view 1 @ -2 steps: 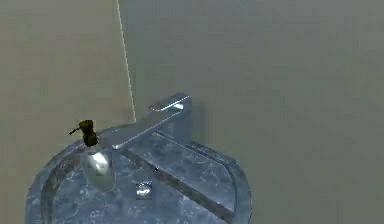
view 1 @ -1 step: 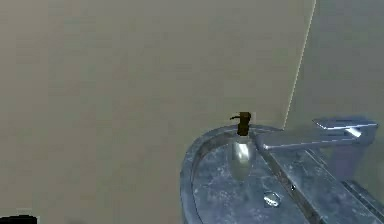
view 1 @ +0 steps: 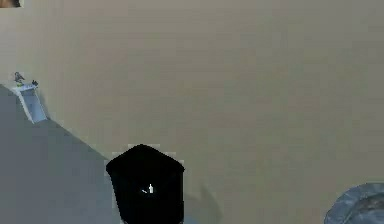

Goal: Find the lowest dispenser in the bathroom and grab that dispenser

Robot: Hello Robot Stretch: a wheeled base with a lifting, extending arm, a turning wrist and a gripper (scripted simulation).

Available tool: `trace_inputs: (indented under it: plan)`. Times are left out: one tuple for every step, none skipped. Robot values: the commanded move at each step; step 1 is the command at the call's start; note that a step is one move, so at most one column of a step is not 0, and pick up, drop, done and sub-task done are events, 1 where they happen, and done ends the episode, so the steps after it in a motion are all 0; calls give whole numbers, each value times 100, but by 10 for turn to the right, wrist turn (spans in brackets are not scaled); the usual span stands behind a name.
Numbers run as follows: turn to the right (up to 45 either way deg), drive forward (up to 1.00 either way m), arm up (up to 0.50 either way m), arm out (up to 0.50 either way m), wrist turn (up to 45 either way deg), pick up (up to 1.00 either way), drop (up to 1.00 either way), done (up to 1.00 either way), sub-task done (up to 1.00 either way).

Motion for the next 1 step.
trace_inputs:
  plan:
    - [-240,0,0,0,0,0,0,0,0]
